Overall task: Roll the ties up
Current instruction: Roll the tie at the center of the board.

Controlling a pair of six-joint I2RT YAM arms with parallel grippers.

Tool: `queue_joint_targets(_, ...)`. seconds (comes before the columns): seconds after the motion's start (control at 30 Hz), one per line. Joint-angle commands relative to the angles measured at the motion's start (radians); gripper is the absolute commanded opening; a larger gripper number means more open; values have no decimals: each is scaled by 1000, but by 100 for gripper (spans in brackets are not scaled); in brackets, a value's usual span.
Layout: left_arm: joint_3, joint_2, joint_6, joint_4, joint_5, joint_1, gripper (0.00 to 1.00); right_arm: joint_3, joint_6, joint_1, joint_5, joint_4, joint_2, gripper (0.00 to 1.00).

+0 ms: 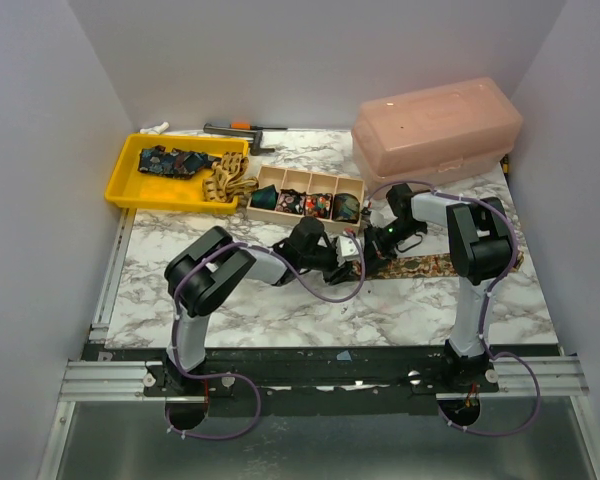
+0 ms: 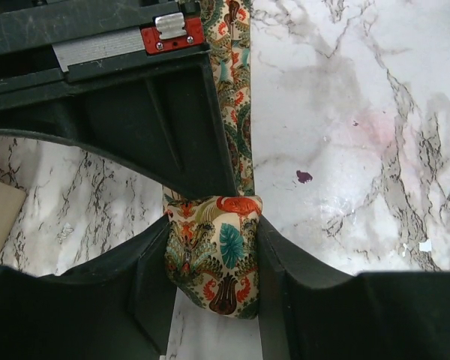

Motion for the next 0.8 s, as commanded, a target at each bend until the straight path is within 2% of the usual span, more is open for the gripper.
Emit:
queue_joint_targets(0.0,45,54,-11,-44,-10,-16,42,-25,-36,16,122,53,66,0)
queue_joint_targets(0.1,70,78,4,-75,-55,-28,43,-30,-35,16,108,59,60,0)
queue_joint_targets(0.2,115,118,20,-171,-112,-36,45,-29,-39,16,91,55,54,0)
queue_joint_targets(0.37,116,149,82,-335,-185,-31,38,-26,-43,13,47,41,14,2)
queue_joint_targets(0.47,115,161,111,-435,-201,-15,30,-27,-52,5,37,16,-35,11)
queue_joint_targets(0.5,113,160,115,-457,-203,-7,27,-25,-54,-5,35,2,-49,19)
queue_joint_targets(0.57,126,157,118,-510,-196,-6,23,-15,-67,-30,25,-35,-74,30)
queue_joint_targets(0.77,143,159,119,-572,-200,-8,20,11,-79,-64,-69,-76,-132,40)
